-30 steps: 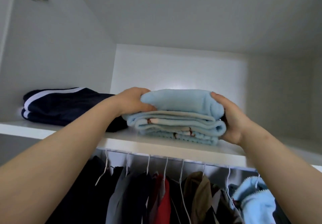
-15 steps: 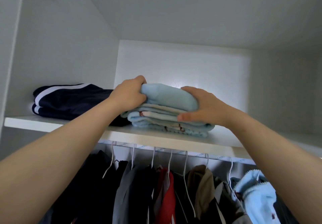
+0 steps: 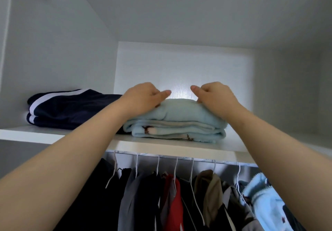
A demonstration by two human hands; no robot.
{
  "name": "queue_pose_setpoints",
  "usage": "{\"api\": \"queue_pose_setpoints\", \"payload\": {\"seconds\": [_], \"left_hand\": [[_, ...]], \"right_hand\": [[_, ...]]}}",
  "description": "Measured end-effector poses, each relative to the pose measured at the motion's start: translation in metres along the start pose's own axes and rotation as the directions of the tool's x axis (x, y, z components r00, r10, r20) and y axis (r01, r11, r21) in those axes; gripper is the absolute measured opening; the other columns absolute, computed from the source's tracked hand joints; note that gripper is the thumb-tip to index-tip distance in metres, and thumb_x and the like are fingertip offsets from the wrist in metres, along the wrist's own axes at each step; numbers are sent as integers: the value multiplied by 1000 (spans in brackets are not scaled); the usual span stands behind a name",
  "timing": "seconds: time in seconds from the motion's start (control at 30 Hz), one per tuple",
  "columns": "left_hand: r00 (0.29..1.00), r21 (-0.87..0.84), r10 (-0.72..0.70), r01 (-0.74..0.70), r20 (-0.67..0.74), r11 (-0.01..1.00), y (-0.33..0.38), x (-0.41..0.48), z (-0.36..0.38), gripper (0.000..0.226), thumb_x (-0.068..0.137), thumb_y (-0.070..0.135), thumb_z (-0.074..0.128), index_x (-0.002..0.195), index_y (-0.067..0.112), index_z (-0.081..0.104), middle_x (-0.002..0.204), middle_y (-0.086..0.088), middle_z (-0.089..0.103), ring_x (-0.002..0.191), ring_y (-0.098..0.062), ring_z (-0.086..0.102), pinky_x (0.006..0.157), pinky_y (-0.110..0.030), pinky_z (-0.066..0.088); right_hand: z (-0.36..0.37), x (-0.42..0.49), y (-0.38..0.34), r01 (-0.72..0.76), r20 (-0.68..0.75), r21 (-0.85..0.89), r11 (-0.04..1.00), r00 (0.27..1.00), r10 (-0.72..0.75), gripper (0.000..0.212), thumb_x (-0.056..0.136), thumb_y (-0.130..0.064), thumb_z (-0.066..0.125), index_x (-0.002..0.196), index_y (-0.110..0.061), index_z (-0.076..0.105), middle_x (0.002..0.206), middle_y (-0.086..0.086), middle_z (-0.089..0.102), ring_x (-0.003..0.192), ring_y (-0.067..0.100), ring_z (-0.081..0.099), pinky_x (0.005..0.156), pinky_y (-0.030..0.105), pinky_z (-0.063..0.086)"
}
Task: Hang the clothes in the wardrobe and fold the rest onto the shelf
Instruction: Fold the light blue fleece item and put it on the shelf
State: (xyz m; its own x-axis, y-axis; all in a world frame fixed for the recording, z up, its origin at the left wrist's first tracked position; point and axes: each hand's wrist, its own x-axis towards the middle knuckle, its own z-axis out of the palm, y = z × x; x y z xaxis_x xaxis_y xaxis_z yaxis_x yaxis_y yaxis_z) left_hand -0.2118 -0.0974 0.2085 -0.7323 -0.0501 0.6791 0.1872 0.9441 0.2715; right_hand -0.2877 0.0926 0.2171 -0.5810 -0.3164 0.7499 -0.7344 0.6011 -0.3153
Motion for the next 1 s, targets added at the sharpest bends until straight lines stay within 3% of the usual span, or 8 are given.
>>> {"api": "queue_pose_setpoints", "payload": {"seconds": [0.1,0.17,0.23,0.3,0.37,0.6,0.8,1.0], "left_hand": [[992,81,-106,111,-64,991,4,5,18,43,93,49,41,69,13,45,70,-1,49,70,-19,46,56,-26,31],[988,32,-147,146,44,989,-3,5,27,38,92,53,41,113,23,50,105,-2,56,93,-20,52,71,-24,34],[984,-3,-110,112,142,994,-10,2,27,50,92,57,33,139,38,31,139,4,45,124,-18,44,90,-22,28],[980,18,-45,43,193,999,-12,1,29,58,89,63,29,142,41,28,148,11,34,135,-11,32,104,-24,21],[971,67,-18,2,238,998,-14,0,31,70,80,72,31,143,40,27,150,12,30,136,-11,29,113,-31,19],[964,174,-104,62,246,983,-10,-4,32,83,66,83,37,138,42,33,142,2,37,128,-21,39,108,-45,31],[986,341,-136,96,95,935,1,-19,37,66,81,71,24,139,40,29,142,-4,35,127,-29,35,101,-54,27],[999,434,-50,54,-19,899,14,-42,51,60,88,58,29,140,30,28,140,-10,36,126,-33,34,102,-61,24]], "right_hand": [[17,-3,5,-3,72,13,1000,997,2,18,87,-41,53,84,-24,50,91,-5,52,86,17,48,71,29,37],[19,-8,11,-105,269,148,983,961,62,29,88,-47,50,114,-33,49,105,-8,47,91,13,46,69,20,33],[18,-9,18,-131,356,181,975,933,60,43,88,-55,46,128,-40,44,114,-12,48,100,11,47,79,20,35],[20,-10,23,-117,380,218,969,925,26,49,86,-57,48,132,-40,42,119,-13,50,104,9,50,88,23,37],[24,-14,27,-99,382,247,964,924,-2,54,84,-55,53,133,-38,41,109,-16,50,92,-2,50,77,15,38],[28,-20,33,-134,340,279,951,940,33,61,73,-52,66,127,-36,44,98,-21,49,87,-4,49,65,13,37],[23,-40,15,-163,227,260,952,968,104,54,80,-49,63,126,-27,44,114,-9,45,108,16,51,89,29,44],[21,-77,3,-188,69,-17,982,980,189,52,93,-47,35,142,-35,23,149,-3,27,128,21,39,106,42,31]]}}
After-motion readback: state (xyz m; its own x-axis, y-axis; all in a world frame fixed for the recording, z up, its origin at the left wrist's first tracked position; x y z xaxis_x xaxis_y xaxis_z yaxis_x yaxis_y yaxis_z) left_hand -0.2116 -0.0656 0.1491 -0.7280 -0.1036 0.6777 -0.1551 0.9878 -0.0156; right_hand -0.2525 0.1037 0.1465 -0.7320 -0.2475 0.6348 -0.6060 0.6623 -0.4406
